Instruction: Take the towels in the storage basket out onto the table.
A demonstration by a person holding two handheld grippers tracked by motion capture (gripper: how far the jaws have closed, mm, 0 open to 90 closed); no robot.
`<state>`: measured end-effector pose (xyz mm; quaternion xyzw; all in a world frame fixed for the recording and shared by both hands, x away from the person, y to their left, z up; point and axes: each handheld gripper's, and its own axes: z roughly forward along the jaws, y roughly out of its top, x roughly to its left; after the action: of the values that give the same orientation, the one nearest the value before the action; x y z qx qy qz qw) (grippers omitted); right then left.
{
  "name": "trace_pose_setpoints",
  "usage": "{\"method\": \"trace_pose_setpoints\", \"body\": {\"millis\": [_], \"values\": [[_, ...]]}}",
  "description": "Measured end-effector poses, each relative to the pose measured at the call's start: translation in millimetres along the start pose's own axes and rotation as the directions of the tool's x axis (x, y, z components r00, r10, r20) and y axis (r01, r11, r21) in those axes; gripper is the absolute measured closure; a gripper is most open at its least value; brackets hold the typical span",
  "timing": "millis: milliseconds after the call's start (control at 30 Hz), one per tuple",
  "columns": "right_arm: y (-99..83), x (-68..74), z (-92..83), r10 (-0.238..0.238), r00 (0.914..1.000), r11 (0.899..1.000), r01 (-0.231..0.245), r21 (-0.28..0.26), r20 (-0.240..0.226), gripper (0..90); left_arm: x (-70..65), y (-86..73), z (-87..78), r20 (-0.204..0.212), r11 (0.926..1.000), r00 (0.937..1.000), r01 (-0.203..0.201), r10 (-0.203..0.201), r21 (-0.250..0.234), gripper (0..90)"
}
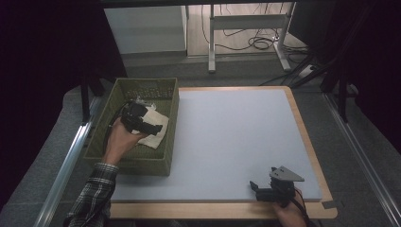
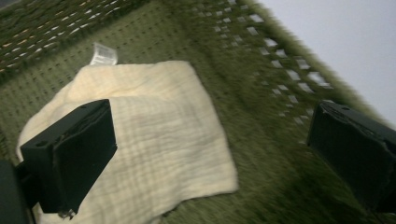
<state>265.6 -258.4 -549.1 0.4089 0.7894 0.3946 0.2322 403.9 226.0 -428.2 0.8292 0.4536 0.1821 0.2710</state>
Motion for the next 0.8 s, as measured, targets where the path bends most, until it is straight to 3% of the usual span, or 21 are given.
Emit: {"method": "trace_pose_setpoints", "body": {"millis": [433, 533, 800], "values": [[0.0, -0.1, 0.0, 0.000, 1.0000, 1.000, 0.000, 0.000, 0.000, 0.7, 34.6, -3.6, 23.6, -0.018, 0.9954, 0.9972, 0.074, -0.073, 0.061, 0.4], [0.0, 0.0, 0.0, 0.000, 1.0000, 1.000, 0.000, 0.000, 0.000, 0.7, 49.1, -6.5, 31.1, -0.041, 0.9890, 0.9924, 0.119, -0.116, 0.088, 0.7], [0.0, -0.1, 0.0, -0.001, 1.0000, 1.000, 0.001, 0.000, -0.001, 0.7, 66.3, -11.7, 46.4, -0.077, 0.9731, 0.9839, 0.171, -0.161, 0.154, 0.8]]}}
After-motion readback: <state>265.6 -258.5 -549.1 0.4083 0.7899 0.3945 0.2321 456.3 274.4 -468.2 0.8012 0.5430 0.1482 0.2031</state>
